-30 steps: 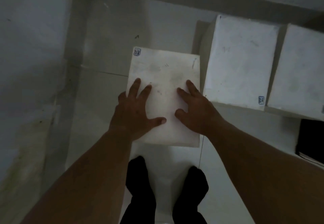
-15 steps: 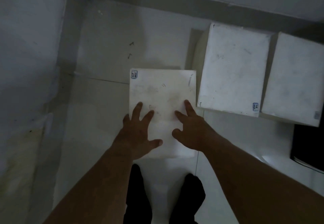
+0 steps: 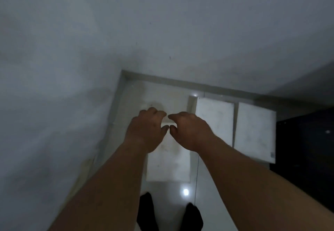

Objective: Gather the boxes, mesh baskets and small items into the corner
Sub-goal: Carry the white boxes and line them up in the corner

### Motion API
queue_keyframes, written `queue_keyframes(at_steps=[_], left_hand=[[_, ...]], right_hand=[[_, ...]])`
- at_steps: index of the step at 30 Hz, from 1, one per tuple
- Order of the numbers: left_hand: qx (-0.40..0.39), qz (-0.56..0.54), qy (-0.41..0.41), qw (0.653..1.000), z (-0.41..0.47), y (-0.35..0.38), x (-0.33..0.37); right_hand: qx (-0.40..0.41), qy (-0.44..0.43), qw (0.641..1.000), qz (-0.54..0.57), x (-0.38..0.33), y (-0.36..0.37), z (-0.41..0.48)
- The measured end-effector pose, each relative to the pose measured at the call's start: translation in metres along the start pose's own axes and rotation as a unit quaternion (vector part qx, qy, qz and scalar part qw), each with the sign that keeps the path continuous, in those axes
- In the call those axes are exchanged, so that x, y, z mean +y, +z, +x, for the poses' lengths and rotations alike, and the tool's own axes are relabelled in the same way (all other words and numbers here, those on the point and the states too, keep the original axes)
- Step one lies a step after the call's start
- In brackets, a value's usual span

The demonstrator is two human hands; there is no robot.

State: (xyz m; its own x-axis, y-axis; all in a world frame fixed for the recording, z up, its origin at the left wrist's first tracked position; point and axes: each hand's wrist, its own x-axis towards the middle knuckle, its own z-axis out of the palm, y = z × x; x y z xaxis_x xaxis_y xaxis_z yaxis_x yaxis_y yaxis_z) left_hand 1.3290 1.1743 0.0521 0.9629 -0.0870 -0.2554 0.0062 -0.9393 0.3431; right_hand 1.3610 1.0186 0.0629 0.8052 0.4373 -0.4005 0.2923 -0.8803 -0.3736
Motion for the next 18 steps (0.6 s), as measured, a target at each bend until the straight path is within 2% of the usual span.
queue_keyframes(at_steps=[5, 9, 14, 18], left_hand=[[0.164, -0.020, 0.040, 0.986, -0.047, -0.106, 0.052], [0.242, -0.029, 0.083, 0.966, -0.099, -0.169, 0.096], [0.274, -0.024, 0.181, 0.944, -0.140, -0.208, 0.143], [0.254, -0.020, 0.297, 0.920, -0.162, -0.229, 0.200]], right_hand=[[0.093, -0.013, 0.996, 0.007, -0.048, -0.099, -0.066], [0.153, 0.011, 0.988, 0.022, -0.081, -0.156, -0.143], [0.215, 0.061, 0.975, -0.004, -0.098, -0.199, -0.240], [0.292, 0.157, 0.943, -0.001, -0.091, -0.214, -0.312]])
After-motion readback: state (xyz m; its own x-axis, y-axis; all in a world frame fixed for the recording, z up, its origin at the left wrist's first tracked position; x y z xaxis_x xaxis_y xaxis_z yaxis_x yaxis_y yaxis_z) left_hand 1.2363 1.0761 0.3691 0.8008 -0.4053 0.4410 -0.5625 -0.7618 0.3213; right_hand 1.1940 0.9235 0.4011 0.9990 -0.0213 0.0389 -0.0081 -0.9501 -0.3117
